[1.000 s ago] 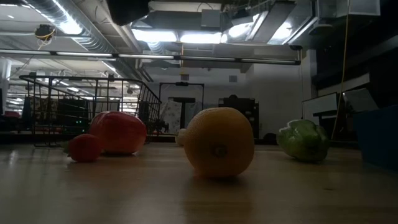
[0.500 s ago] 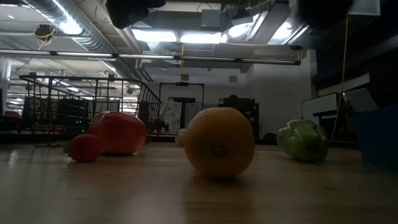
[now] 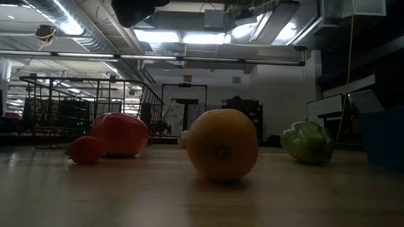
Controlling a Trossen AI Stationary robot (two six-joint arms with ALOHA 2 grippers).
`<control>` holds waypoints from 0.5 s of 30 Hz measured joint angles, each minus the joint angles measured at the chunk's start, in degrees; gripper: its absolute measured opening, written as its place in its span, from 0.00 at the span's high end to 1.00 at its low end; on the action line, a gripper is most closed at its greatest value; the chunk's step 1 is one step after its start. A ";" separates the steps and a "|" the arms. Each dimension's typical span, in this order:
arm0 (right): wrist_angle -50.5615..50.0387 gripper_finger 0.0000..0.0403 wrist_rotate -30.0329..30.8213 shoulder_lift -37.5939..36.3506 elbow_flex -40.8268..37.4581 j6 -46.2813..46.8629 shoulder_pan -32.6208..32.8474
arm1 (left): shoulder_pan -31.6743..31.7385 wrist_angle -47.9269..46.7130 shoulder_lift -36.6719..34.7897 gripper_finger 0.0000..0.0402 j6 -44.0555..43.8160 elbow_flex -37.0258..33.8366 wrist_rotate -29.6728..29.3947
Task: Sort produce into baskets
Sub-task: Put the violet plum into the blue bin
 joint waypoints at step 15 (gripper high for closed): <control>3.23 0.35 -4.52 0.00 -6.40 3.53 4.37 | -0.10 -0.16 0.00 0.21 3.17 0.02 -0.02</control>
